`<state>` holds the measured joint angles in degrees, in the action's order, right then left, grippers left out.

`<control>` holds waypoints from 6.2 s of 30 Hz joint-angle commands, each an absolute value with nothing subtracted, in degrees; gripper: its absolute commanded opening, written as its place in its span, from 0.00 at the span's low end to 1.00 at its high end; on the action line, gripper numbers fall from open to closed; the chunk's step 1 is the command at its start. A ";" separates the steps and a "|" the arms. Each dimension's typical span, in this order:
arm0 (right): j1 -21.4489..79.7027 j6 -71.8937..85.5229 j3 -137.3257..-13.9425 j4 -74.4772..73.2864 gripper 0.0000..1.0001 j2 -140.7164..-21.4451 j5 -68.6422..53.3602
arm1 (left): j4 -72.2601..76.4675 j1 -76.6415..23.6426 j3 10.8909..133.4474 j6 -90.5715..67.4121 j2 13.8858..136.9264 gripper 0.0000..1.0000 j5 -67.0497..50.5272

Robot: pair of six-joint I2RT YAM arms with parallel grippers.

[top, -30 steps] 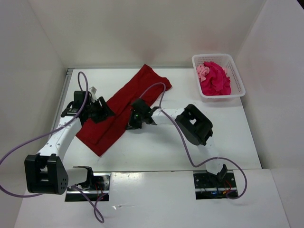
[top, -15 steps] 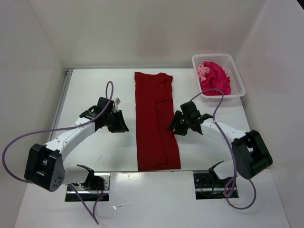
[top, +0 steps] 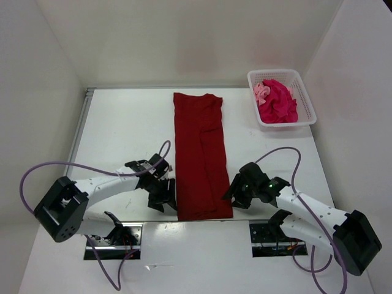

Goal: Fold and stack the t-shirts
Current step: Rotate the tshirt 90 degrees, then grab the bottom of the folded rectangular tshirt with both arms, then fold the folded rectangular tshirt in 1/3 of the way, then grab one side of the 2/3 rectangular tshirt with both arms

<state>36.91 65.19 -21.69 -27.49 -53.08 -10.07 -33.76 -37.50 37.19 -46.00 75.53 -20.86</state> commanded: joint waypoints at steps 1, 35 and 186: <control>38.94 70.04 -21.27 -32.07 0.56 -52.12 -7.83 | -28.84 -43.92 36.56 -51.58 78.30 0.66 -23.20; 48.16 83.33 -17.84 -34.64 0.48 -44.91 -6.59 | -23.72 -42.37 31.82 -62.58 69.09 0.00 -17.23; 32.17 50.89 -37.71 -15.83 0.50 -77.26 -8.26 | -13.80 -22.76 34.19 -52.65 78.13 0.35 -9.84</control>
